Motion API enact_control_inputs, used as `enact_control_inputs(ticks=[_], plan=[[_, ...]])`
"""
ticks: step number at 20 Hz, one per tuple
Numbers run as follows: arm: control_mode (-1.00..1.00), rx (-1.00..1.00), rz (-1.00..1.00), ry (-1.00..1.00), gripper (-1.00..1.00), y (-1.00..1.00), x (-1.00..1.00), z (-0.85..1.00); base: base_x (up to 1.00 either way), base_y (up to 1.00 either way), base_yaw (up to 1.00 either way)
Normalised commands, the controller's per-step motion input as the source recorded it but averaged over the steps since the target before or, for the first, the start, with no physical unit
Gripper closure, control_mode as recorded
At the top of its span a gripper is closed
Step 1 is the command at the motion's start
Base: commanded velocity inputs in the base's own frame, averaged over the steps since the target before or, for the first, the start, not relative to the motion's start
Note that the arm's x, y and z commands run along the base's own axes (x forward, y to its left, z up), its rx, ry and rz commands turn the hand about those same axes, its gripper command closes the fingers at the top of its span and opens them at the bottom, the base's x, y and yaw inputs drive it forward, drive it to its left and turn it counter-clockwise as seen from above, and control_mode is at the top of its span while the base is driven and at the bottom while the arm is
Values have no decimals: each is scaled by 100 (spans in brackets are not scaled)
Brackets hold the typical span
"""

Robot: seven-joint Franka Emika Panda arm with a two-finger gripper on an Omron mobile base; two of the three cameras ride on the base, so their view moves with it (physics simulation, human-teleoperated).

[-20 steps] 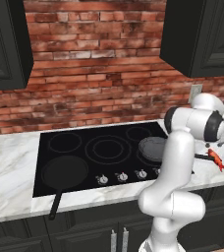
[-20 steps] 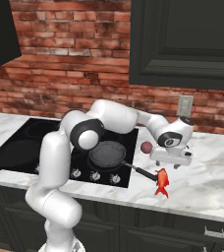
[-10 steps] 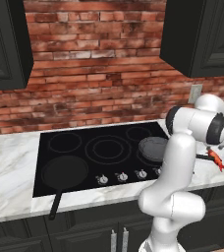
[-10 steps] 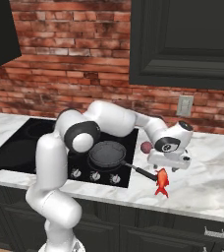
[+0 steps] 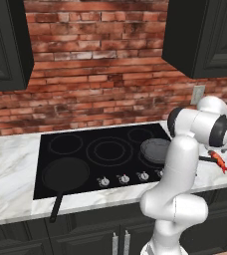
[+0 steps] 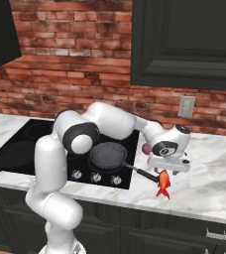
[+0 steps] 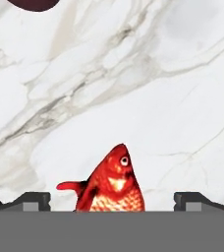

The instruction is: Place both pans onto different burners. Then place the onion and the fish on different pans.

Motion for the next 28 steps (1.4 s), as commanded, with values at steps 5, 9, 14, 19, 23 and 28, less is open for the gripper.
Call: enact_control_inputs(ticks=[5,9,14,19,23,28], plan=[[-100,-3,-5,0,-100,0,0,-22,0,0,0],[-100,-2,-4,0,-100,0,1,-17,0,0,0],[-100,0,-4,0,-100,0,0,-12,0,0,0],[-100,0,-1,0,-100,0,0,-3,0,0,0],[-100,0,0,0,-100,0,0,0,0,0,0],[-100,0,-4,0,100,0,0,0,0,0,0]])
